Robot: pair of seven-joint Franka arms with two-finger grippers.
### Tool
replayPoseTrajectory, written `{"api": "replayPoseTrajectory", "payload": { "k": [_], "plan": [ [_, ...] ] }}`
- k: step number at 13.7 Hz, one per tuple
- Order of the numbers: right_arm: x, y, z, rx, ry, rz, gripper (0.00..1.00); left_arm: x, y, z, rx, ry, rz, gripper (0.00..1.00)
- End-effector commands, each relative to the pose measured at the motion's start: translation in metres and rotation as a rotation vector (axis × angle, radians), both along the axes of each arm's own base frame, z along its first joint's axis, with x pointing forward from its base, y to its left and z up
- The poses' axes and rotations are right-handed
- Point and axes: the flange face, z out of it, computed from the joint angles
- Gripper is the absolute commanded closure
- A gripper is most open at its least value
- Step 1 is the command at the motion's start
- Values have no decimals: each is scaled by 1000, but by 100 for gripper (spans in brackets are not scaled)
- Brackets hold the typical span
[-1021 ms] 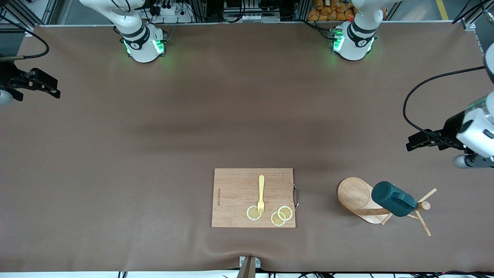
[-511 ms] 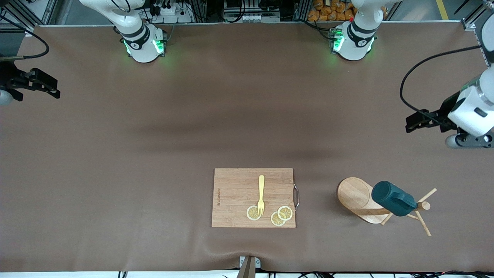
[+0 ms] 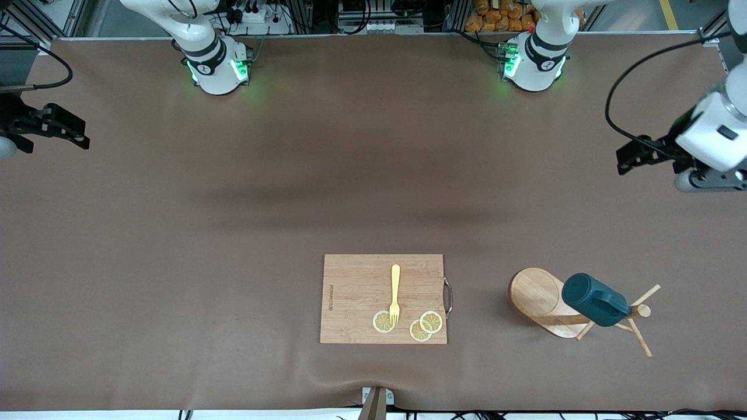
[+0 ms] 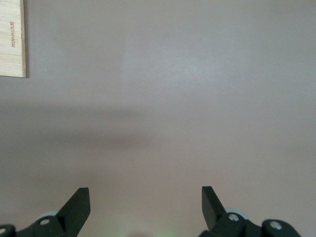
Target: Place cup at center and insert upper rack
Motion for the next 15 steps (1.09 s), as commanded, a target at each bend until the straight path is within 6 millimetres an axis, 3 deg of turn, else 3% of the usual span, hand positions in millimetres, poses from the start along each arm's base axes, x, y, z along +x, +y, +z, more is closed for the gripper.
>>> {"api": "replayPoseTrajectory", "payload": {
  "k": [1,5,9,15],
  "plan": [
    [-7,-2,3,13,-10,10,0,-35,-11,4,39,5,-39,0],
    [-6,1,3,13,-10,14,0,-49,-9,19,3,15,-76,0],
    [-7,3,4,13,-14,16,0,-50,-24,21,-27,16,-87,0],
    [-7,2,4,13,-12,14,0,-45,-23,29,-33,-15,-82,0]
  ]
}}
